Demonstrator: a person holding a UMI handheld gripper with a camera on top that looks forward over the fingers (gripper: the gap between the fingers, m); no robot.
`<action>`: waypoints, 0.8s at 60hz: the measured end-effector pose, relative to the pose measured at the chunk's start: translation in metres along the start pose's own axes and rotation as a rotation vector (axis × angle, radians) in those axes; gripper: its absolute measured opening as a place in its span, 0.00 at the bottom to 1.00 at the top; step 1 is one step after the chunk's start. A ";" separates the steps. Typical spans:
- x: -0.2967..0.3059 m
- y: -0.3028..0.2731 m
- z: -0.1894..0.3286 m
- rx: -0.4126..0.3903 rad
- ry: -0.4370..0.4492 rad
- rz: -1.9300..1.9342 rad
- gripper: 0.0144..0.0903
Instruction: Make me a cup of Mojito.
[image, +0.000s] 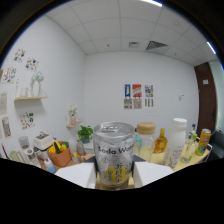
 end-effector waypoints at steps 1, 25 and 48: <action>0.002 0.003 -0.004 0.001 -0.003 0.000 0.49; 0.069 0.164 -0.056 -0.144 0.012 0.005 0.49; 0.085 0.218 -0.052 -0.189 -0.095 0.635 0.49</action>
